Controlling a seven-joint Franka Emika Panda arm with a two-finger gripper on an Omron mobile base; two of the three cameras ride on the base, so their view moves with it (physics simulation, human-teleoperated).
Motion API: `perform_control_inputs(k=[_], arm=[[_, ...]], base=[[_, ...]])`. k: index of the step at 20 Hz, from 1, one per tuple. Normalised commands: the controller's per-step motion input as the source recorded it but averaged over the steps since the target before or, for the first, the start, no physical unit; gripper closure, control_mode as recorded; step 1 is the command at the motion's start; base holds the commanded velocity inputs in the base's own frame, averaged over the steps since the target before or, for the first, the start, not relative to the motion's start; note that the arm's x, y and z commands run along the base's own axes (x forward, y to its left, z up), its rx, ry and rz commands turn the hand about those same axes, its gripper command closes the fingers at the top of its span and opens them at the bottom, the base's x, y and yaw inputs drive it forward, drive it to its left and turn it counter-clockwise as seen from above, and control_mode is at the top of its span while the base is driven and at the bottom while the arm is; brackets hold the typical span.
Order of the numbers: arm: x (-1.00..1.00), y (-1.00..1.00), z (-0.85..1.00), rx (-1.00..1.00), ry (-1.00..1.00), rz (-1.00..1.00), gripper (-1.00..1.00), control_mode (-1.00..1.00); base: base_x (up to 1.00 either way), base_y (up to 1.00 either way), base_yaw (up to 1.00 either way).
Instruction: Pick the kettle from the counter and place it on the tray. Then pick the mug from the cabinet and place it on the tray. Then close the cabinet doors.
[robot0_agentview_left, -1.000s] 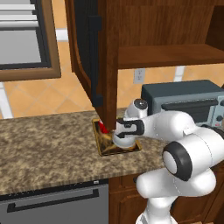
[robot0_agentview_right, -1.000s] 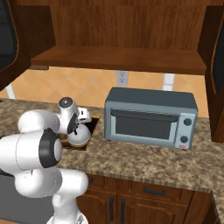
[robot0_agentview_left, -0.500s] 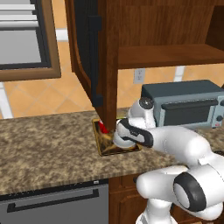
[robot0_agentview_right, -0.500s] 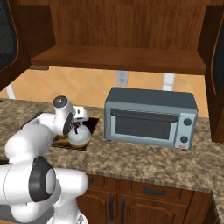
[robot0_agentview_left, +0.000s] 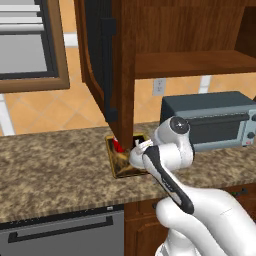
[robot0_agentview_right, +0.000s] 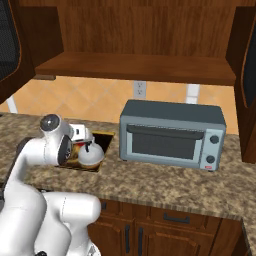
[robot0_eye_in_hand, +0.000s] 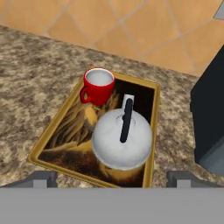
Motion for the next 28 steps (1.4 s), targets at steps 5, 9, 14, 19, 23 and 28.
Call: perform_control_inputs(k=[5,9,14,19,23,28], arm=[[-0.20,0.01,-0.16,-0.06,0.03,0.00,-1.00,-1.00],[-0.75,0.10,0.03,-0.16,-0.15,-0.10,-1.00,-1.00],[-0.59,0.34,0.19,-0.21,-0.18,-0.17,-1.00,-1.00],[-0.50,0.28,-0.24,-0.24,-0.08,-0.03,-1.00,-1.00],[-0.39,0.01,-0.37,-0.19,-0.41,0.00,-1.00,-1.00],[-0.20,0.38,0.00,-0.15,-0.36,0.00,-1.00,-1.00]], base=[[0.00,0.00,0.00],[0.00,0.00,0.00],[0.00,0.00,0.00],[0.00,0.00,0.00],[0.00,0.00,0.00],[0.00,0.00,0.00]])
